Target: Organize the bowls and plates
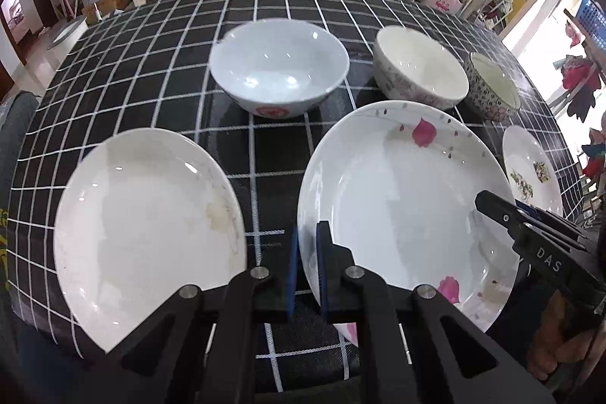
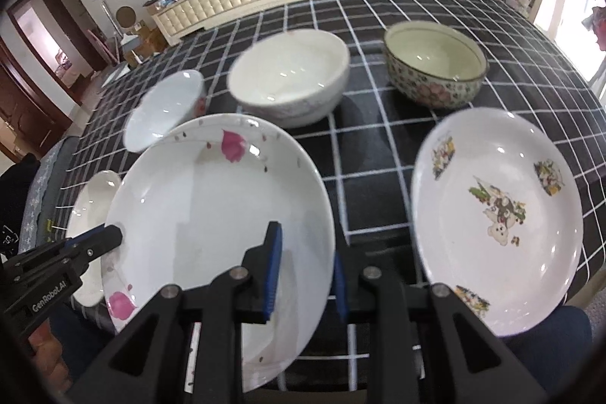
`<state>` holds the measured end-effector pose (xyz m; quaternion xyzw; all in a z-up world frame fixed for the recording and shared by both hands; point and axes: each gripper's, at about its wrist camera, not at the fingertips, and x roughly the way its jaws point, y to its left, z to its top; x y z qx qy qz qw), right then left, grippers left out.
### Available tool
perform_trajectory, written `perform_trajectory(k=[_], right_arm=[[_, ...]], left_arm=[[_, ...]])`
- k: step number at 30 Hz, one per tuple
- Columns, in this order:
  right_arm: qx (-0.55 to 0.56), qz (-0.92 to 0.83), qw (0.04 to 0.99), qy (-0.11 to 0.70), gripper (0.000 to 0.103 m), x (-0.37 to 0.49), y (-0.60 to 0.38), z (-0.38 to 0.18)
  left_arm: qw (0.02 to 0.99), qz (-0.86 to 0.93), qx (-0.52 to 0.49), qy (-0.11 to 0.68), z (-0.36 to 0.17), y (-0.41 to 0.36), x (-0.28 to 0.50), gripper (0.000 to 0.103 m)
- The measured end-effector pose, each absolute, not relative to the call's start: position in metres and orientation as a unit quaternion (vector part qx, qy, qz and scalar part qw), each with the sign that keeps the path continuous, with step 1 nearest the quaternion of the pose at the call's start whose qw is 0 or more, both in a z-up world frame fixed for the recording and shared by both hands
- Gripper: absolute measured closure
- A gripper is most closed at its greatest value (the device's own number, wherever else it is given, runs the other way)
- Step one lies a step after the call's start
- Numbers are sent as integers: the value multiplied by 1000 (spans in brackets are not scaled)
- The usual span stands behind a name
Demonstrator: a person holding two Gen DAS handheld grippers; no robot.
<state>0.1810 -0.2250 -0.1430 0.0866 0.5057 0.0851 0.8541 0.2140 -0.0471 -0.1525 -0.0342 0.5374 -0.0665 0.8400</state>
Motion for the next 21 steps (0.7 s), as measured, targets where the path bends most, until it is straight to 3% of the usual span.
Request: perform_trajectory(k=[21], right_arm=[[53, 191, 833, 517, 74, 191, -96, -143]], left_arm=[[842, 30, -84, 532, -135, 82, 167, 95]])
